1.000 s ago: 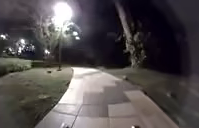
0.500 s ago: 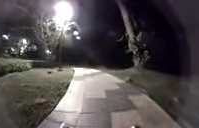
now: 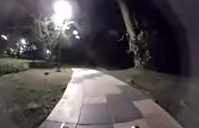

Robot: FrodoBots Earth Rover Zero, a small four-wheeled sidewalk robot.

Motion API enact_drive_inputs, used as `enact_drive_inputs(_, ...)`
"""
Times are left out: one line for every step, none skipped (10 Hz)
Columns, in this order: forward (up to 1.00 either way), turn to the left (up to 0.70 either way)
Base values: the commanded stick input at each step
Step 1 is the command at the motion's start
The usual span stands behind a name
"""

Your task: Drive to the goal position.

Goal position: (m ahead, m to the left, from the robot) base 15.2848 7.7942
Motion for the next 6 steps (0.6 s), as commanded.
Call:
enact_drive_inputs(0.45,0.21)
enact_drive_inputs(0.45,0.27)
enact_drive_inputs(0.45,0.27)
enact_drive_inputs(0.45,0.27)
enact_drive_inputs(0.45,0.27)
enact_drive_inputs(0.45,0.27)
